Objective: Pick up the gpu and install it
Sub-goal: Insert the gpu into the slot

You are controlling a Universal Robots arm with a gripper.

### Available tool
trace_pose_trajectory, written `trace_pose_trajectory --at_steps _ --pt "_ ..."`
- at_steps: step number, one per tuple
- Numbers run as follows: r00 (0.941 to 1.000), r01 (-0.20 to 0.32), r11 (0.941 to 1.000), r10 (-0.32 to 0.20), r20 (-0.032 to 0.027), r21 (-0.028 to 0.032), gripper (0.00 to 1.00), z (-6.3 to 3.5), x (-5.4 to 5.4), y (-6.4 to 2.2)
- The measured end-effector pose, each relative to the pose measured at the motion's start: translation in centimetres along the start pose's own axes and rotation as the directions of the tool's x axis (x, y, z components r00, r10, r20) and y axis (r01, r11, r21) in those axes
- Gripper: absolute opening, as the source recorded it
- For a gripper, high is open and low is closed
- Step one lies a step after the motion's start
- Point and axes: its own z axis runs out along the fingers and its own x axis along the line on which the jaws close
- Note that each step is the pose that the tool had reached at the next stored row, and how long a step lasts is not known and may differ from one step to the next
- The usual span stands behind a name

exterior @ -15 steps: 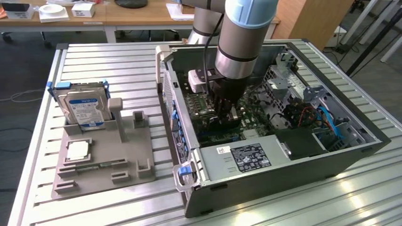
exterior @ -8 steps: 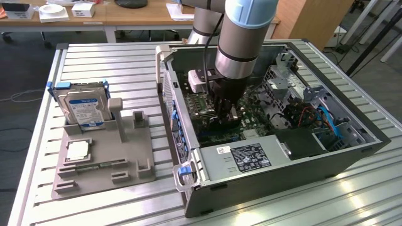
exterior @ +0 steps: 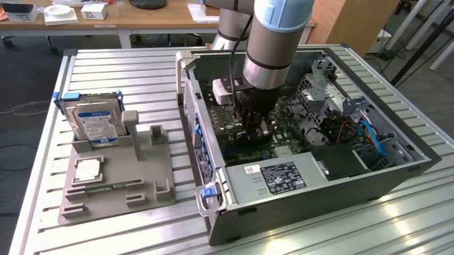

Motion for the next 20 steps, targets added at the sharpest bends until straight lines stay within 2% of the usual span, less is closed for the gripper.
trace_pose_trajectory --at_steps 11,12,13,14,20 --pt "1.0000 0.000 1.0000 0.000 0.0002 0.0001 0.27 0.01 0.00 0.00" --pt "1.0000 -0.001 1.0000 0.001 0.0017 -0.0001 0.27 0.05 -0.02 0.04" --pt "1.0000 0.000 1.0000 0.000 0.0003 0.0001 0.40 0.01 0.00 0.00" --pt "1.0000 0.000 1.0000 0.000 0.0003 0.0001 0.46 0.01 0.00 0.00" --pt "1.0000 0.000 1.0000 0.000 0.0018 0.0001 0.46 -0.60 -0.02 -0.01"
